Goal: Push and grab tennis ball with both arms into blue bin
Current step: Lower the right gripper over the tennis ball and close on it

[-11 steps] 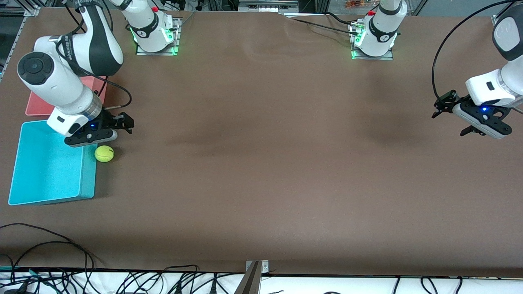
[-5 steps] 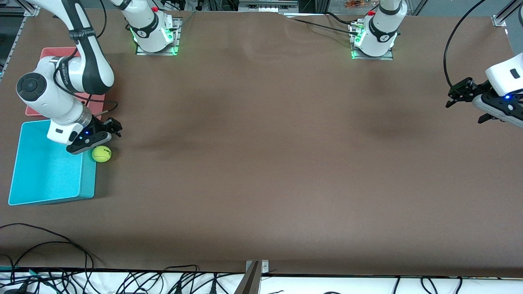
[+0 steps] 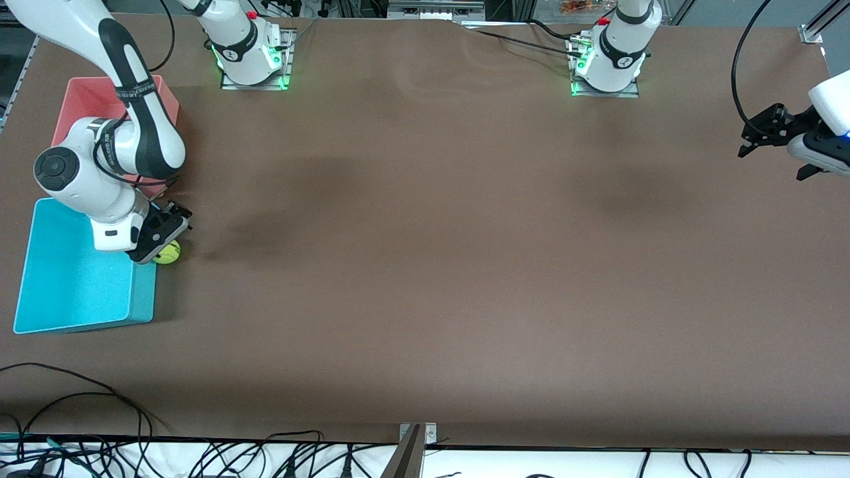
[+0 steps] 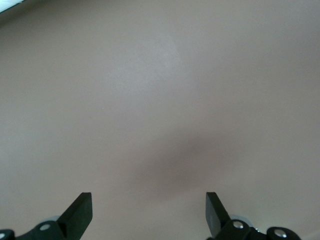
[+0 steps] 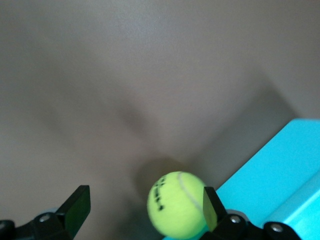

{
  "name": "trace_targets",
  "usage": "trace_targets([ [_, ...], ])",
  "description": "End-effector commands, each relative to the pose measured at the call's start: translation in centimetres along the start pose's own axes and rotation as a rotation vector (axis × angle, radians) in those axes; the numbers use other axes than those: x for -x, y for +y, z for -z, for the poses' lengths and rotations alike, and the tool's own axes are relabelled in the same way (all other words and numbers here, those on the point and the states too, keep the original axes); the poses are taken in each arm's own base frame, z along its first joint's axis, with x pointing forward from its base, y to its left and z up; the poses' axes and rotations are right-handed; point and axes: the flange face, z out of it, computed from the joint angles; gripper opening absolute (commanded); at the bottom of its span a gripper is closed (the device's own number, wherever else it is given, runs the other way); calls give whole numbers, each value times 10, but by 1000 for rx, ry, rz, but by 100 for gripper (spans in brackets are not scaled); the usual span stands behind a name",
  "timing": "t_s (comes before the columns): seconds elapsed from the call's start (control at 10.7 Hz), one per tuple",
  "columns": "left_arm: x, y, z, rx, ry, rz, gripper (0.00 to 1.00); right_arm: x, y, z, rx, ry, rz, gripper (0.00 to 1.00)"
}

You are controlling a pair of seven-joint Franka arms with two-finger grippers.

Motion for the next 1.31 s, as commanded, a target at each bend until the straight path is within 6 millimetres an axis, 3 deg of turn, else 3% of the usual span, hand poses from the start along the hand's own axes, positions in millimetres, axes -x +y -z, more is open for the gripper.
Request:
trace_targets([
  [0.0,0,9,24,-29,-17,27,100,-4,14,-18,14,7,202,100],
  [0.37,-8,35,45,-53,-37,93,100,-8,22,-31,11,-5,352,100],
  [0.56,-15,52,46,-76,-48,150,100,2,26,-40,2,-18,372,100],
  [0.84,-16,53,43,-58,-59,219,100,13,26,-47,-16,-32,354,100],
  [1.03,-10,52,65,-28,-42,317,100,21,23,-58,-37,-46,350,100],
  [1.21,-17,57,57,-10,-67,371,100,26,26,-60,-35,-50,388,100],
])
